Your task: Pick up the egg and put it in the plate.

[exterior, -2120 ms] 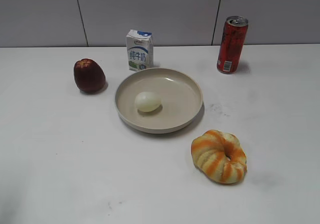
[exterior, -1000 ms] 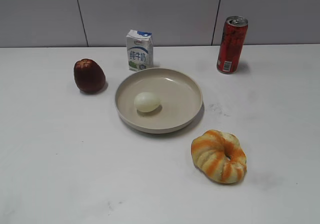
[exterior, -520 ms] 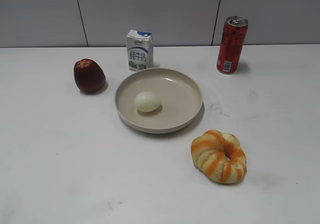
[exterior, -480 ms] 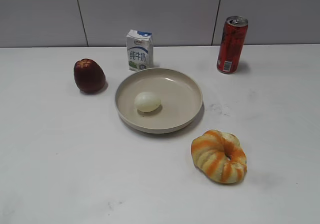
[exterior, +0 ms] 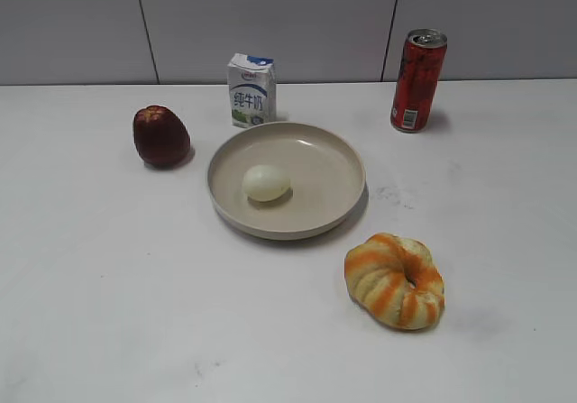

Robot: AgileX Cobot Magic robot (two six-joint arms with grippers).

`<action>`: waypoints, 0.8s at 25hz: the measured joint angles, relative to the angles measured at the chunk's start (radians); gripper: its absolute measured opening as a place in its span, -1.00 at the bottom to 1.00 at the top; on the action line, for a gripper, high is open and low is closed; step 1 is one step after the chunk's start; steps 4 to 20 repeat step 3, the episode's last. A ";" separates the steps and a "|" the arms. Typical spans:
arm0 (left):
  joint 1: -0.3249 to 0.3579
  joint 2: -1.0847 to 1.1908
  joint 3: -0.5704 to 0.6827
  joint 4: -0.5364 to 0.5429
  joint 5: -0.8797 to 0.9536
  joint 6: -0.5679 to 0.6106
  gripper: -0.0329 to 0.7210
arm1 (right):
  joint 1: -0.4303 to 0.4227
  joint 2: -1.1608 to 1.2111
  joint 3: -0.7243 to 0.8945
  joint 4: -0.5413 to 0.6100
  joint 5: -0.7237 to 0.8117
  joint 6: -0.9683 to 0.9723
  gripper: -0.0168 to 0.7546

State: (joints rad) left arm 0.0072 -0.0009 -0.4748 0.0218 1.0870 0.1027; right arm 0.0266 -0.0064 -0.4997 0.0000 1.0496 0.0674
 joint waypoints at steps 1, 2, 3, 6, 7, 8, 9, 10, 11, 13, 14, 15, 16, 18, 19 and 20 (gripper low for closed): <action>0.001 -0.001 0.000 0.001 0.000 0.000 0.44 | 0.000 0.000 0.000 0.000 0.000 0.000 0.57; 0.001 -0.001 0.000 0.000 0.000 0.000 0.44 | 0.000 0.000 0.000 0.000 0.000 0.000 0.57; 0.001 -0.001 0.000 0.000 0.000 0.000 0.44 | 0.000 0.000 0.000 0.000 0.000 0.000 0.57; 0.001 -0.001 0.000 0.000 0.000 0.000 0.44 | 0.000 0.000 0.000 0.000 0.000 0.000 0.57; 0.001 -0.001 0.000 0.000 0.000 0.000 0.44 | 0.000 0.000 0.000 0.000 0.000 0.000 0.57; 0.001 -0.001 0.000 0.000 0.000 0.000 0.44 | 0.000 0.000 0.000 0.000 0.000 0.000 0.57; 0.001 -0.001 0.000 0.000 0.000 0.000 0.44 | 0.000 0.000 0.000 0.000 0.000 0.000 0.57; 0.001 -0.001 0.000 0.000 0.000 0.000 0.44 | 0.000 0.000 0.000 0.000 0.000 0.000 0.57; 0.001 -0.001 0.000 0.000 0.000 0.000 0.44 | 0.000 0.000 0.000 0.000 0.000 0.000 0.57; 0.001 -0.001 0.000 0.000 0.000 0.000 0.44 | 0.000 0.000 0.000 0.000 0.000 0.000 0.57; 0.001 -0.001 0.000 0.000 0.000 0.000 0.44 | 0.000 0.000 0.000 0.000 0.000 0.000 0.57; 0.001 -0.001 0.000 0.000 0.000 0.000 0.44 | 0.000 0.000 0.000 0.000 0.000 0.000 0.57; 0.001 -0.001 0.000 0.000 0.000 0.000 0.44 | 0.000 0.000 0.000 0.000 0.000 0.000 0.57; 0.001 -0.001 0.000 0.000 0.000 0.000 0.44 | 0.000 0.000 0.000 0.000 0.000 0.000 0.57; 0.001 -0.001 0.000 0.000 0.000 0.000 0.44 | 0.000 0.000 0.000 0.000 0.000 0.000 0.57; 0.001 -0.001 0.000 0.000 0.000 0.000 0.44 | 0.000 0.000 0.000 0.000 0.000 0.000 0.57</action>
